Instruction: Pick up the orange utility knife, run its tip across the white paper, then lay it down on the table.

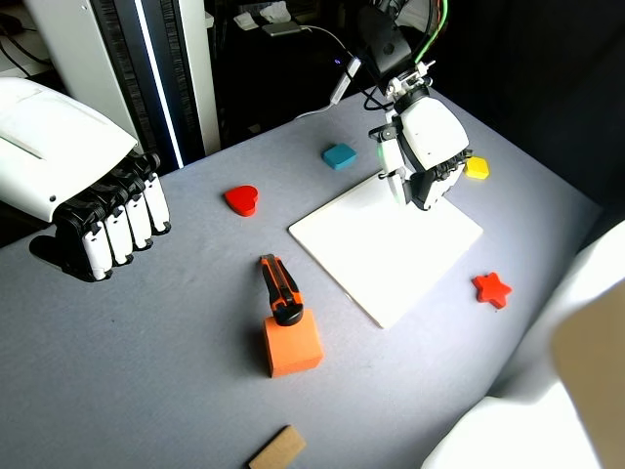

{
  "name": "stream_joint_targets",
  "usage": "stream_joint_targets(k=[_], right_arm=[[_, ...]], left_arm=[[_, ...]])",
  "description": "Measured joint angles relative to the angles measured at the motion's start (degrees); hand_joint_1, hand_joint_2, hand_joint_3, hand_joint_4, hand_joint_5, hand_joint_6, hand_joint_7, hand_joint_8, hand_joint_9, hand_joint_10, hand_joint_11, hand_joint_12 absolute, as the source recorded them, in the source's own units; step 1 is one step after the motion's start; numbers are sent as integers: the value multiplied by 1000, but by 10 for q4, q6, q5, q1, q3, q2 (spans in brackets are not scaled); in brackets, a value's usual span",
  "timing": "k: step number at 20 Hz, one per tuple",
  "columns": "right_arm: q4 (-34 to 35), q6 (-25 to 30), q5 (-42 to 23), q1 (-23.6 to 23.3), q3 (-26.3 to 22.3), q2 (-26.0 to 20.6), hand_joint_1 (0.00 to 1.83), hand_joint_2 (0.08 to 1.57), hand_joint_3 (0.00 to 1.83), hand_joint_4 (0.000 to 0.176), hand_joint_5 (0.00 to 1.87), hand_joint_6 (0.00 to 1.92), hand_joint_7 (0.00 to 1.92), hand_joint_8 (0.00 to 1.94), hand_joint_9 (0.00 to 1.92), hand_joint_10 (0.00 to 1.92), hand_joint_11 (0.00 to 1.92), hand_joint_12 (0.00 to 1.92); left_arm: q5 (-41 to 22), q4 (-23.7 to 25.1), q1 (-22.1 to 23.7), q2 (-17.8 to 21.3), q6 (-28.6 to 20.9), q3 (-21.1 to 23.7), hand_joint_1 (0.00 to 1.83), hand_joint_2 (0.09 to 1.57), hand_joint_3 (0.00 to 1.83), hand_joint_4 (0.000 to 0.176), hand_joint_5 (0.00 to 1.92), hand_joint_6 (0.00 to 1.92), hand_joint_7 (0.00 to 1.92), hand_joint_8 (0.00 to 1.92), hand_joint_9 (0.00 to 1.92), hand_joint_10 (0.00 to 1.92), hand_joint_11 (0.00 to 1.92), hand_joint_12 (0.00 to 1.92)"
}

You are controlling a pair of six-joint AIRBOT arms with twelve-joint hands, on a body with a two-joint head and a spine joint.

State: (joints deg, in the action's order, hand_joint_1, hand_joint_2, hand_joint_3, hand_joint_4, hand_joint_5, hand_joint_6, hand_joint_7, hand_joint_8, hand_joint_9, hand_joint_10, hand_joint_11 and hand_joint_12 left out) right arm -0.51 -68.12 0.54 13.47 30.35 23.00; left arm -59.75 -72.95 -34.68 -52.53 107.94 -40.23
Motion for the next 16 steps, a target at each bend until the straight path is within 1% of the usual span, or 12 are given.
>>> stream_joint_targets(k=[1,2,3,4,5,7,9,10,13,14,15,16], right_arm=[[0,1,5,0,0,1,252,1146,66,0,63,54,174,20,187,100,0,740],[-2,2,12,0,3,5,251,1182,9,0,66,9,156,1,197,28,0,655],[-2,3,15,1,7,12,248,1182,3,0,84,10,169,3,212,22,0,676],[-9,2,12,0,13,22,251,1181,2,0,91,12,176,5,217,22,0,685],[-37,2,0,1,23,35,239,1185,2,0,88,7,173,2,210,14,0,648],[-65,2,-21,7,44,59,228,1184,1,0,92,6,190,5,224,15,0,665],[-98,4,-33,7,55,79,232,1191,2,0,74,0,178,0,220,9,0,701],[-113,11,-38,7,57,91,243,1189,1,0,80,3,175,0,221,9,0,702],[-149,44,-41,27,64,116,271,1173,0,0,101,9,207,9,241,13,0,665],[-158,55,-38,29,68,121,266,1169,0,0,87,3,192,2,218,4,0,568],[-179,82,-38,33,76,128,297,1161,0,0,54,1,144,0,170,0,0,430],[-242,158,-39,36,90,136,368,1141,0,0,48,0,134,0,154,0,0,369]], left_arm=[[-1,0,-2,0,0,0,211,1229,119,29,90,3,117,11,128,84,0,719],[-2,0,-3,0,0,-1,238,1268,25,32,100,2,132,2,166,33,0,767],[-2,3,-3,0,0,-1,252,1271,12,27,109,3,145,3,198,27,0,825],[-6,12,-3,0,0,-1,252,1272,10,30,105,1,141,0,196,23,0,830],[-10,17,-3,0,0,-1,243,1277,11,30,98,0,128,0,190,18,0,826],[-16,12,-4,0,0,-1,238,1279,10,29,89,0,118,1,186,15,0,826],[-27,8,-6,0,0,-1,256,1277,5,31,101,3,136,3,218,19,0,876],[-32,10,-6,0,0,-1,282,1274,2,27,110,6,142,4,221,18,0,875],[-40,9,-7,0,1,-1,275,1276,2,22,118,3,164,4,245,16,0,867],[-41,9,-8,0,1,-1,289,1274,1,24,114,1,159,1,239,10,0,831],[-42,9,-9,0,1,-1,307,1268,0,25,120,3,170,4,240,9,0,825],[-42,9,-9,-1,2,-1,319,1265,0,23,121,2,169,3,240,7,0,809]])
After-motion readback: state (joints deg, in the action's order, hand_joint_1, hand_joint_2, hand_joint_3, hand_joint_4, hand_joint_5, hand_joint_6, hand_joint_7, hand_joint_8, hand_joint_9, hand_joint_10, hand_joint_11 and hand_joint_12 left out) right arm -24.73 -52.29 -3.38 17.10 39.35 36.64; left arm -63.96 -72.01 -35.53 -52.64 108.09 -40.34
